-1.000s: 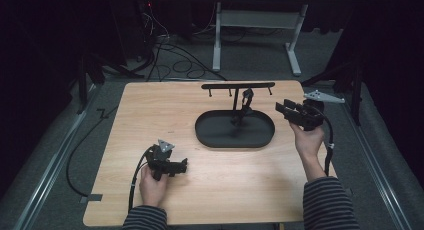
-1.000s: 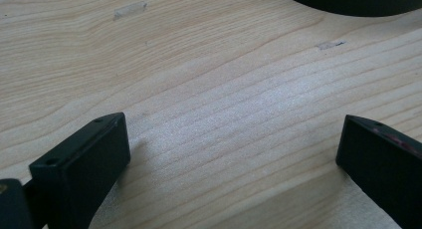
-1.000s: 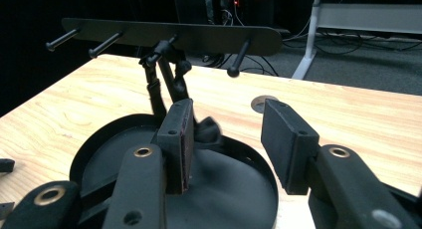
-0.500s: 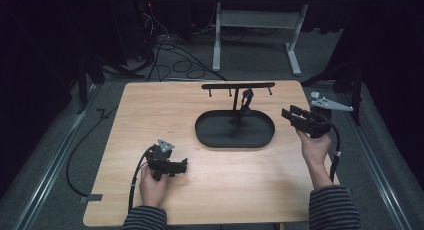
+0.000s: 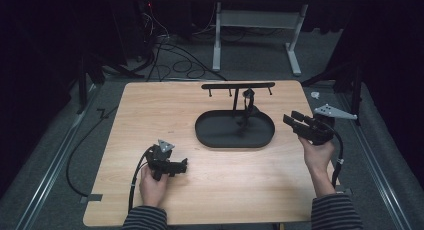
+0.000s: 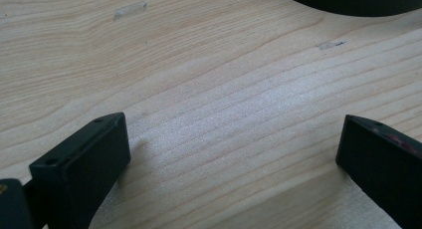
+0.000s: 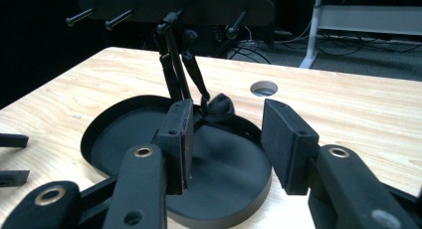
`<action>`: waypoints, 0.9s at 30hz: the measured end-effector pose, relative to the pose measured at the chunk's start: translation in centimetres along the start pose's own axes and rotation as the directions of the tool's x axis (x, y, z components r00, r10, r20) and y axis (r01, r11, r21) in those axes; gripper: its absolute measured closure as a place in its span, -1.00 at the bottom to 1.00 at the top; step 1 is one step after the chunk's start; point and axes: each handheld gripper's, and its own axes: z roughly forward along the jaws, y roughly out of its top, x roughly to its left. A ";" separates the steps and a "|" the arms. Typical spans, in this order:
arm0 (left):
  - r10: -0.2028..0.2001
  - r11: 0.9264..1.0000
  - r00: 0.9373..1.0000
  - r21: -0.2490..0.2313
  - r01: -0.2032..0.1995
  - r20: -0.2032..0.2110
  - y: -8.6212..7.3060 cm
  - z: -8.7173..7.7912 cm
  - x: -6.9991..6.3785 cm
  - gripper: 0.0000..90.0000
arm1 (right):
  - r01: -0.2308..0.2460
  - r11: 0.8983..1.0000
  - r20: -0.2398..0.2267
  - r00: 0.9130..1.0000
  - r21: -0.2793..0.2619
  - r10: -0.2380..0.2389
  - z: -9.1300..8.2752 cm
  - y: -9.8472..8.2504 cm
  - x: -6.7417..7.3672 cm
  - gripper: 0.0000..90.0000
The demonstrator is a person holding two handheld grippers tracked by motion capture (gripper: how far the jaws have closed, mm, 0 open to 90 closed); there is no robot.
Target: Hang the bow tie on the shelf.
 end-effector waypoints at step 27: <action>0.000 1.000 1.000 0.000 0.000 0.000 0.0 0.0 0.0 -0.98 | -0.001 1.000 -0.015 1.000 0.015 0.001 -0.9 -3.2 0.6 0.30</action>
